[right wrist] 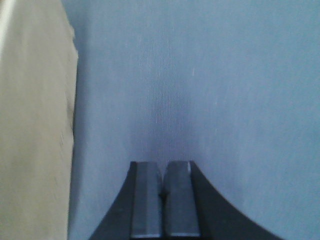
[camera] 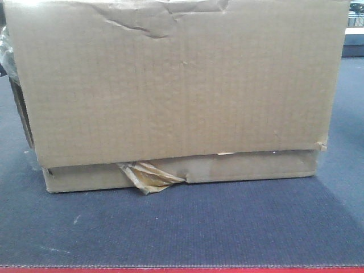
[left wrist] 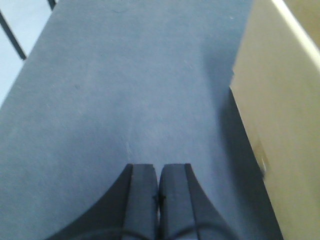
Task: Grab carton from right shelf to conveyor
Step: 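Open both grippers and pull them away from the box walls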
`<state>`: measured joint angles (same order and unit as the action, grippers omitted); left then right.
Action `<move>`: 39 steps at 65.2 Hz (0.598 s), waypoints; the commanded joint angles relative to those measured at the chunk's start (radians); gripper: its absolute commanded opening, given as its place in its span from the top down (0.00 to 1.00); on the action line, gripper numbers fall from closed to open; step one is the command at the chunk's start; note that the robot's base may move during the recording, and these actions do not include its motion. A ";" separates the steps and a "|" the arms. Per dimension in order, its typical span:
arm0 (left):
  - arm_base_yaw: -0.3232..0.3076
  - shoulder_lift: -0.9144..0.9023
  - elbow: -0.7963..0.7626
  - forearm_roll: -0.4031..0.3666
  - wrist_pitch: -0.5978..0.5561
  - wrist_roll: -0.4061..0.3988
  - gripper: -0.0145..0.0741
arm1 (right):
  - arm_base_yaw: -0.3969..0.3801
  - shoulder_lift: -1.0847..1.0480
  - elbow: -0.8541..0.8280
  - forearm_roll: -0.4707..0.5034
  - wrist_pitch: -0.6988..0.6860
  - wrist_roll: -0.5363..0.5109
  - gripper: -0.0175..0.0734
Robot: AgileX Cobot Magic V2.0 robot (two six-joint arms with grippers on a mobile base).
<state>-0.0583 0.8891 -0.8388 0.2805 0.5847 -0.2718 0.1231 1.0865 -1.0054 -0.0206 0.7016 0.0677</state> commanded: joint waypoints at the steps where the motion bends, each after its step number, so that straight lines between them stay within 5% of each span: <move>1: 0.006 -0.100 0.124 -0.006 -0.098 0.004 0.83 | -0.004 -0.101 0.144 -0.011 -0.123 -0.006 0.88; 19: 0.006 -0.448 0.381 -0.006 -0.192 0.004 0.83 | -0.004 -0.448 0.510 -0.011 -0.329 -0.006 0.88; 39: 0.006 -0.732 0.409 -0.006 -0.185 0.004 0.83 | -0.004 -0.843 0.590 -0.011 -0.332 -0.006 0.88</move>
<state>-0.0583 0.2143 -0.4319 0.2761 0.4216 -0.2718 0.1231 0.3332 -0.4191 -0.0206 0.4016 0.0677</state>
